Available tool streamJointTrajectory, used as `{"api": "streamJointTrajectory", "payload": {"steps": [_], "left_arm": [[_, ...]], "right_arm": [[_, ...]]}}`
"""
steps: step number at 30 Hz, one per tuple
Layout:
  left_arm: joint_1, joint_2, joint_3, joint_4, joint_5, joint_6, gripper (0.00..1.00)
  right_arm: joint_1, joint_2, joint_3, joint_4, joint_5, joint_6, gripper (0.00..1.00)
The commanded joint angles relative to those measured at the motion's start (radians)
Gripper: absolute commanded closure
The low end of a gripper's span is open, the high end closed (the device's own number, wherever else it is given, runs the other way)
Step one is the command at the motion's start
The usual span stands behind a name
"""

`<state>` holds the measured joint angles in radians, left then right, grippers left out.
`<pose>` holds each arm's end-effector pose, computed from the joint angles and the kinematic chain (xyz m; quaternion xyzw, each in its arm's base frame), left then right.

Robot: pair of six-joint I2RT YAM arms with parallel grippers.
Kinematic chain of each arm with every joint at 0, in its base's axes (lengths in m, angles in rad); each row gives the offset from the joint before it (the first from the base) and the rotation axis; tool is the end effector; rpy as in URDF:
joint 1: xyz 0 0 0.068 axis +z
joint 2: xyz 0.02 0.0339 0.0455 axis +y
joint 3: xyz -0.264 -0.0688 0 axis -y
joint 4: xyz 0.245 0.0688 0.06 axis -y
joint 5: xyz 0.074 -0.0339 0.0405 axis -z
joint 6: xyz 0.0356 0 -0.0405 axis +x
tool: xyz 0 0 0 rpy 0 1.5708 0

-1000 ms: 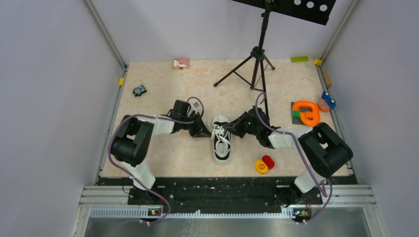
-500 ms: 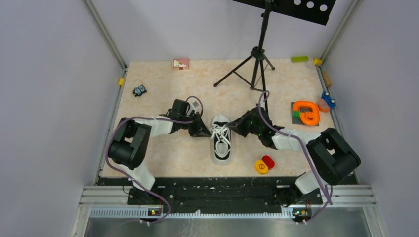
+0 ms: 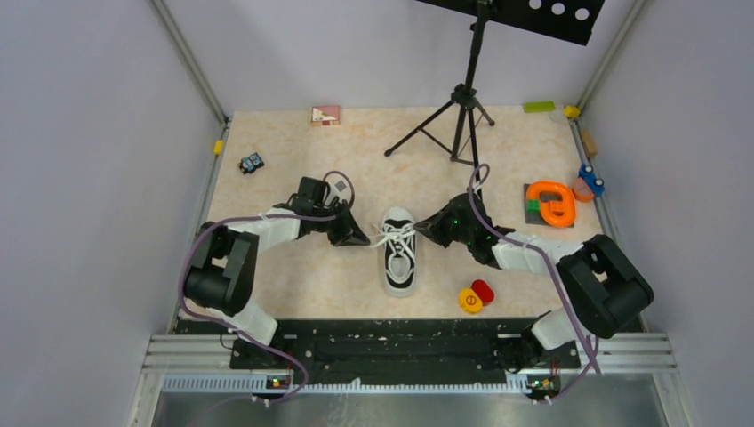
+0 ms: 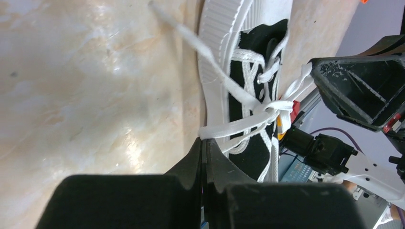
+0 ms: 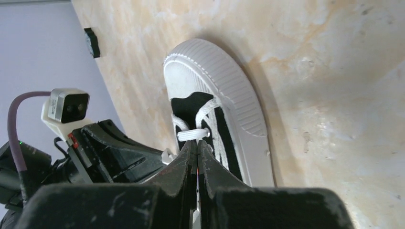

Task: Tie the shoes
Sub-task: Tie the shoelace on the shoe.

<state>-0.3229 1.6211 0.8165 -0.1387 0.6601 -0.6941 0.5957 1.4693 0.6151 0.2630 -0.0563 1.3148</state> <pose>0.2836 -0.1179 0.1596 -0.0677 0.9028 -0.4114 0.1049 0.2392 0.1646 0.1698 0.2980 0.8303 0.3983 0.2513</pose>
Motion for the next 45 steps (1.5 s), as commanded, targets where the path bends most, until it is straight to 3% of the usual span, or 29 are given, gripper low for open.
{"api": "streamJointTrajectory", "payload": {"steps": [1, 17, 33, 45], "left_arm": [[0.02, -0.073, -0.015, -0.07, -0.005, 0.071, 1.0], [0.027, -0.227, 0.012, -0.233, 0.067, 0.123, 1.0], [0.119, -0.084, 0.068, -0.256, 0.108, 0.221, 1.0], [0.114, -0.1, 0.078, -0.274, 0.164, 0.242, 1.0]], "right_arm": [[-0.022, -0.042, -0.003, -0.044, 0.05, -0.029, 1.0], [-0.056, -0.09, 0.002, -0.125, 0.107, -0.066, 1.0], [-0.095, -0.057, 0.01, -0.122, 0.098, -0.091, 1.0], [-0.114, -0.063, -0.007, -0.118, 0.094, -0.104, 1.0]]}}
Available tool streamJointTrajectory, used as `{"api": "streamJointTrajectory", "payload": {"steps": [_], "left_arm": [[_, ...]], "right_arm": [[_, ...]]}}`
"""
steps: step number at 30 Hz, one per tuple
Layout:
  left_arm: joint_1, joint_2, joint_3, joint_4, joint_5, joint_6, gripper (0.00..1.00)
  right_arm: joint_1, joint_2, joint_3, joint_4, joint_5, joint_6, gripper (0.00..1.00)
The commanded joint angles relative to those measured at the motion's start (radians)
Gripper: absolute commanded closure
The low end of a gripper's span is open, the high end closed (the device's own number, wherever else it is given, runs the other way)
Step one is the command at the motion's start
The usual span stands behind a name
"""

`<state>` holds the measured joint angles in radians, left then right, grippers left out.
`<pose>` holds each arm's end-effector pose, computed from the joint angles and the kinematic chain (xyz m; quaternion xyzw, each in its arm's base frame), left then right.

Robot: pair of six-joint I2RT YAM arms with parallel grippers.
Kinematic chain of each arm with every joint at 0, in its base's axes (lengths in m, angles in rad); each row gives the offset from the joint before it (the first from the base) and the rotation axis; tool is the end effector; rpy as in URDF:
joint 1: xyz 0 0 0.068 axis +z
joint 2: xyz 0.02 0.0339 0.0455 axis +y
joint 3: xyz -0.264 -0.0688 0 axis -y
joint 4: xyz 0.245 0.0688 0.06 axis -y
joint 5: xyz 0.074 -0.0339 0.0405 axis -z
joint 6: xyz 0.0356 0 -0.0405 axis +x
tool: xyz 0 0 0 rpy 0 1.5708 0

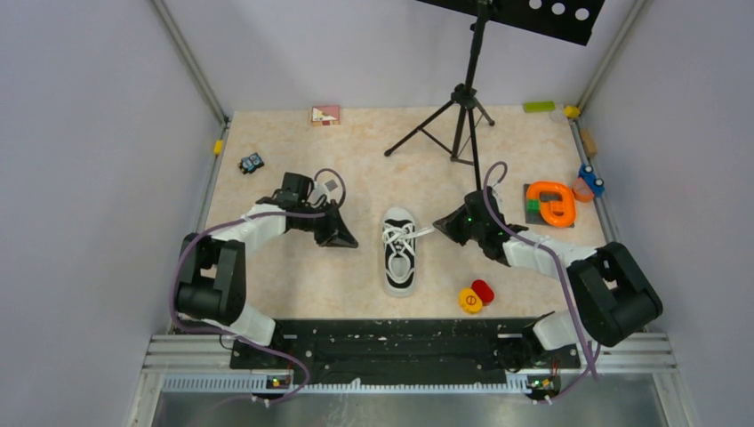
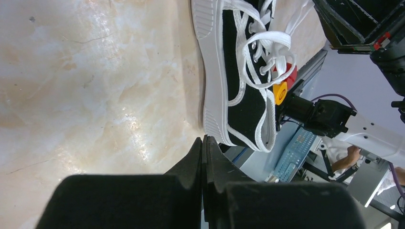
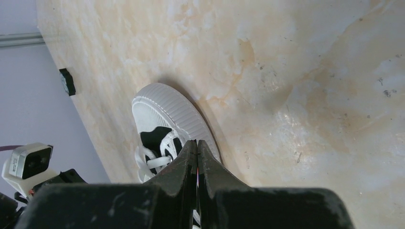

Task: Tie the shoes
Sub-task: Tie the shoelace on the shoe.

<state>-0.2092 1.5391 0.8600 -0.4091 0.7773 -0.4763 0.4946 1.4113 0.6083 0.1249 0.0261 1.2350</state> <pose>0.2747 -0.0838 0.1821 -0.0299 0.9027 -0.4209 0.0846 0.2440 0.1305 0.1708 0.3316 0.8388 0.3208 0.2890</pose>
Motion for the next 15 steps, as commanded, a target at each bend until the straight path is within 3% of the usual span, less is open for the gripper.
{"api": "streamJointTrajectory", "payload": {"steps": [1, 5, 8, 10, 12, 15], "left_arm": [[-0.002, -0.017, 0.044, -0.003, 0.047, 0.02, 1.0], [-0.037, -0.02, 0.073, 0.048, 0.036, -0.046, 0.98], [-0.105, -0.042, 0.068, 0.111, -0.022, -0.122, 0.63], [-0.135, -0.061, 0.035, 0.184, -0.082, -0.201, 0.45], [-0.137, -0.066, -0.013, 0.276, -0.113, -0.303, 0.37], [-0.149, -0.052, -0.049, 0.351, -0.152, -0.393, 0.34]], "right_arm": [[-0.013, -0.002, 0.004, 0.019, 0.009, -0.026, 1.0], [-0.013, -0.002, 0.009, 0.023, 0.007, -0.029, 1.0], [-0.013, -0.002, 0.008, 0.026, 0.005, -0.028, 1.0], [-0.013, -0.002, 0.008, 0.028, 0.002, -0.027, 1.0], [-0.013, -0.003, 0.008, 0.029, 0.001, -0.028, 1.0], [-0.013, -0.002, 0.01, 0.028, -0.001, -0.028, 1.0]]}}
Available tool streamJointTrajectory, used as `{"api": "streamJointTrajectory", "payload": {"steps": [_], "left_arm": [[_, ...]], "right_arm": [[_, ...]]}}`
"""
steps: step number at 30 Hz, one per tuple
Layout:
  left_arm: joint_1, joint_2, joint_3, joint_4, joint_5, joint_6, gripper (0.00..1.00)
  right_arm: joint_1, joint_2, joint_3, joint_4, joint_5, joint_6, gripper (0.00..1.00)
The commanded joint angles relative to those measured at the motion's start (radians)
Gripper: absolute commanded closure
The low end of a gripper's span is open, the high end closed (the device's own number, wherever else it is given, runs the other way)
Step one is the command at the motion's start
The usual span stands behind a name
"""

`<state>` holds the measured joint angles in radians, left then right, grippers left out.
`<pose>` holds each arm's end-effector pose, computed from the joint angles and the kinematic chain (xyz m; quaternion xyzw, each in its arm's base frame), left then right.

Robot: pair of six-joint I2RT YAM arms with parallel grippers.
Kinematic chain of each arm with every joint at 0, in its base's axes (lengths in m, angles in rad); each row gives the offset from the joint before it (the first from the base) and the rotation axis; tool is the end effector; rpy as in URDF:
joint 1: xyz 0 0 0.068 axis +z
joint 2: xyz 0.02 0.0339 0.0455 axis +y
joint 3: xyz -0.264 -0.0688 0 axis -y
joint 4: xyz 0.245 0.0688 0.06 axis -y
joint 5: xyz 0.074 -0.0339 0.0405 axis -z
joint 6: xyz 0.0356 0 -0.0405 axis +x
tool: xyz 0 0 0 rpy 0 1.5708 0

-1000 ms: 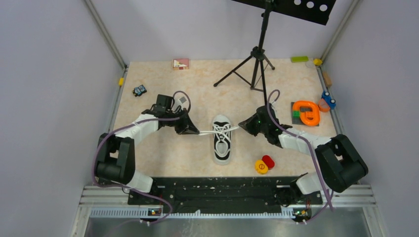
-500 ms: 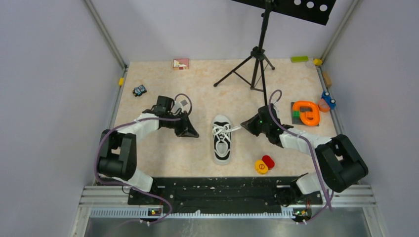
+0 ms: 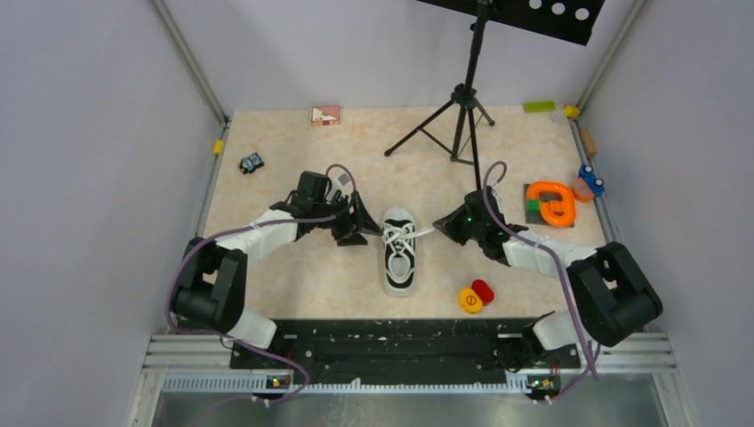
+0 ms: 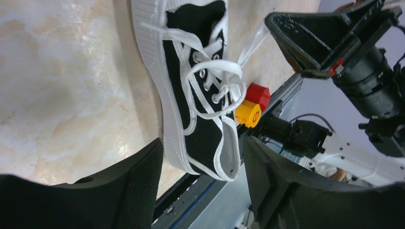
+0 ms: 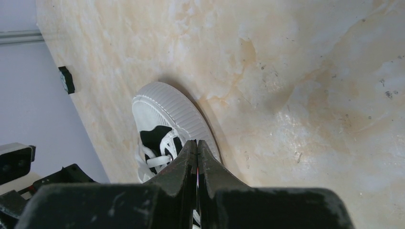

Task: Tie the shoes
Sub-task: Tie the shoelace on the shoe.

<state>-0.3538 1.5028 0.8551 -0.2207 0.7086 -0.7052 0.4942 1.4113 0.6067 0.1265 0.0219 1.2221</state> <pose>0.2724 -0.1253 0.1998 -0.0364 0.8879 -0.4441 0.1139 0.2438 0.1305 0.1705 0.3255 0.8412 0.3201 0.2897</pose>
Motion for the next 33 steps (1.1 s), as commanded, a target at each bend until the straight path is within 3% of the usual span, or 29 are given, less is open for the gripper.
{"api": "streamJointTrajectory", "payload": {"steps": [1, 6, 12, 15, 17, 22, 33], "left_arm": [[-0.01, -0.008, -0.047, 0.176, -0.09, -0.174, 0.35], [-0.025, 0.054, -0.045, 0.21, -0.092, -0.189, 0.48], [-0.04, 0.12, -0.038, 0.284, -0.069, -0.213, 0.5], [-0.05, 0.152, -0.033, 0.296, -0.064, -0.218, 0.64], [-0.052, 0.167, -0.034, 0.3, -0.056, -0.223, 0.87], [-0.054, 0.148, -0.029, 0.284, -0.048, -0.217, 1.0], [-0.002, 0.008, 0.006, 0.028, -0.108, -0.066, 1.0]], "right_arm": [[-0.013, -0.002, 0.011, 0.028, 0.003, -0.015, 1.0], [-0.013, -0.004, 0.009, 0.033, 0.001, -0.015, 1.0], [-0.013, -0.004, -0.002, 0.042, -0.002, -0.008, 1.0], [-0.013, -0.005, -0.005, 0.045, -0.003, -0.006, 1.0], [-0.013, -0.008, -0.005, 0.044, -0.001, -0.007, 1.0], [-0.013, -0.008, -0.009, 0.047, -0.004, -0.006, 1.0], [-0.017, 0.012, -0.007, 0.063, -0.006, -0.011, 1.0]]}}
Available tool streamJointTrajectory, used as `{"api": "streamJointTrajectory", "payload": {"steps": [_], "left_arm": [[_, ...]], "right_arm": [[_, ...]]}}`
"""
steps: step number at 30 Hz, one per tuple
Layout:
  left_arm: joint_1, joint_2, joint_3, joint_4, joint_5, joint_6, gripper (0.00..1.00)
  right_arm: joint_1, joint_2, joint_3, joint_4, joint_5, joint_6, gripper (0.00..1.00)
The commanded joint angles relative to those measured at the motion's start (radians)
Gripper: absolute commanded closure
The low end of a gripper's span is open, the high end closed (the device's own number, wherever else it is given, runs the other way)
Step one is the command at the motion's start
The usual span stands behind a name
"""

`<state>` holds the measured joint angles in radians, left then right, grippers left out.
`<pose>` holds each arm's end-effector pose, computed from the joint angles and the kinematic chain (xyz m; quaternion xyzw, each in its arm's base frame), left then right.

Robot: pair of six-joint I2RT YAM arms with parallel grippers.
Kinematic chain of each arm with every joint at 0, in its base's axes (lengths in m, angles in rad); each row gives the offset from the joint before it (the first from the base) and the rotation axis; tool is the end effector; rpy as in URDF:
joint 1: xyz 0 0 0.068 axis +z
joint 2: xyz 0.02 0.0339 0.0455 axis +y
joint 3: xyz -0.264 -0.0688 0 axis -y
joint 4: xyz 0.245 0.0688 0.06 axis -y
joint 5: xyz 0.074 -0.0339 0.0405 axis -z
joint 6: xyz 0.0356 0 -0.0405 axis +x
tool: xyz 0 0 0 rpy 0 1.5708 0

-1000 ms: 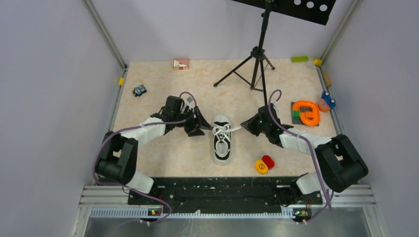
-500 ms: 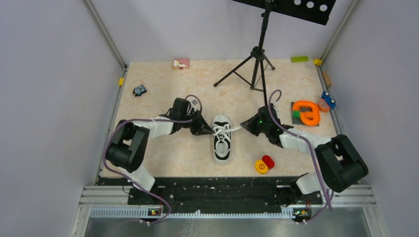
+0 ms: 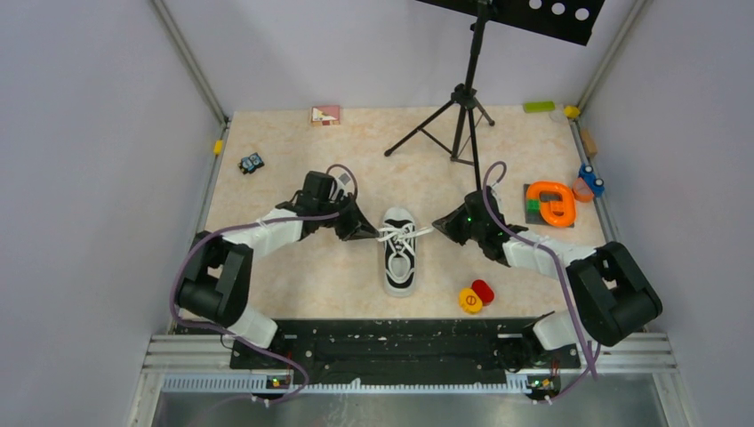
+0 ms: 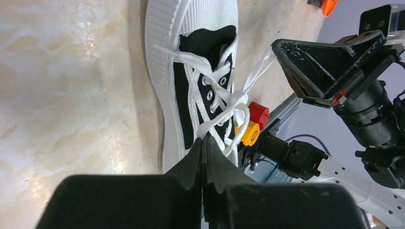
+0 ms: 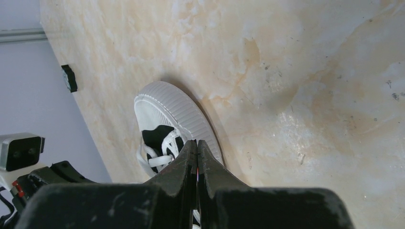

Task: Tie the shoes
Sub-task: Tie the shoelace on the shoe.

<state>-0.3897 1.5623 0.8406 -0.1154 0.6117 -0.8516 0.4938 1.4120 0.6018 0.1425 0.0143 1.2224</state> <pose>0.2793 -0.1368 0.1841 -0.0986 0.8912 -0.4276 0.1148 0.2439 0.1307 0.1702 0.3235 0.8396 0.3259 0.2902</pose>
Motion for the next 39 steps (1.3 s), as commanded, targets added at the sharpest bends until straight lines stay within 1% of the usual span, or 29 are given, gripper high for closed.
{"api": "streamJointTrajectory", "payload": {"steps": [1, 5, 10, 19, 23, 25, 26, 27, 28, 29, 30, 32, 33, 36, 39], "left_arm": [[0.045, -0.051, 0.01, -0.085, -0.006, 0.093, 1.0], [0.073, -0.051, -0.037, -0.094, 0.031, 0.134, 1.0], [0.081, -0.089, -0.088, -0.098, 0.024, 0.15, 1.0], [0.103, -0.151, -0.063, -0.179, 0.028, 0.207, 1.0], [0.1, -0.131, -0.045, -0.176, 0.09, 0.222, 1.0], [0.097, -0.102, -0.033, -0.168, 0.168, 0.24, 1.0], [0.096, -0.09, -0.022, -0.176, 0.19, 0.251, 1.0], [0.092, -0.08, -0.014, -0.186, 0.2, 0.263, 1.0], [0.089, -0.077, -0.009, -0.193, 0.202, 0.275, 1.0], [0.088, -0.077, -0.007, -0.193, 0.202, 0.28, 1.0], [0.086, -0.079, -0.004, -0.193, 0.201, 0.28, 1.0], [0.086, -0.079, -0.002, -0.188, 0.202, 0.275, 1.0], [0.085, -0.081, -0.002, -0.182, 0.203, 0.27, 1.0], [0.084, -0.084, -0.007, -0.159, 0.213, 0.254, 1.0], [0.084, -0.081, -0.004, -0.158, 0.217, 0.251, 1.0]], "right_arm": [[-0.017, 0.012, -0.003, 0.048, 0.002, -0.012, 1.0], [-0.022, 0.018, -0.008, 0.055, -0.003, -0.013, 1.0], [-0.032, 0.014, -0.017, 0.052, -0.003, -0.016, 1.0], [-0.035, 0.019, -0.007, 0.055, -0.003, -0.027, 1.0], [-0.035, 0.022, 0.006, 0.067, -0.01, -0.043, 1.0], [-0.035, 0.022, 0.011, 0.086, -0.042, -0.06, 1.0], [-0.035, 0.022, 0.015, 0.098, -0.061, -0.073, 0.98], [-0.035, 0.02, 0.023, 0.101, -0.076, -0.089, 0.81], [-0.035, 0.016, 0.038, 0.086, -0.085, -0.101, 0.68], [-0.034, 0.005, 0.051, 0.062, -0.083, -0.11, 0.61], [-0.033, -0.012, 0.062, 0.036, -0.077, -0.125, 0.56], [-0.023, -0.066, 0.086, -0.033, -0.053, -0.158, 0.5], [-0.018, -0.091, 0.099, -0.069, -0.043, -0.176, 0.49], [0.024, -0.169, 0.118, -0.155, -0.037, -0.2, 0.49], [0.098, -0.215, 0.14, -0.228, -0.035, -0.196, 0.49]]}}
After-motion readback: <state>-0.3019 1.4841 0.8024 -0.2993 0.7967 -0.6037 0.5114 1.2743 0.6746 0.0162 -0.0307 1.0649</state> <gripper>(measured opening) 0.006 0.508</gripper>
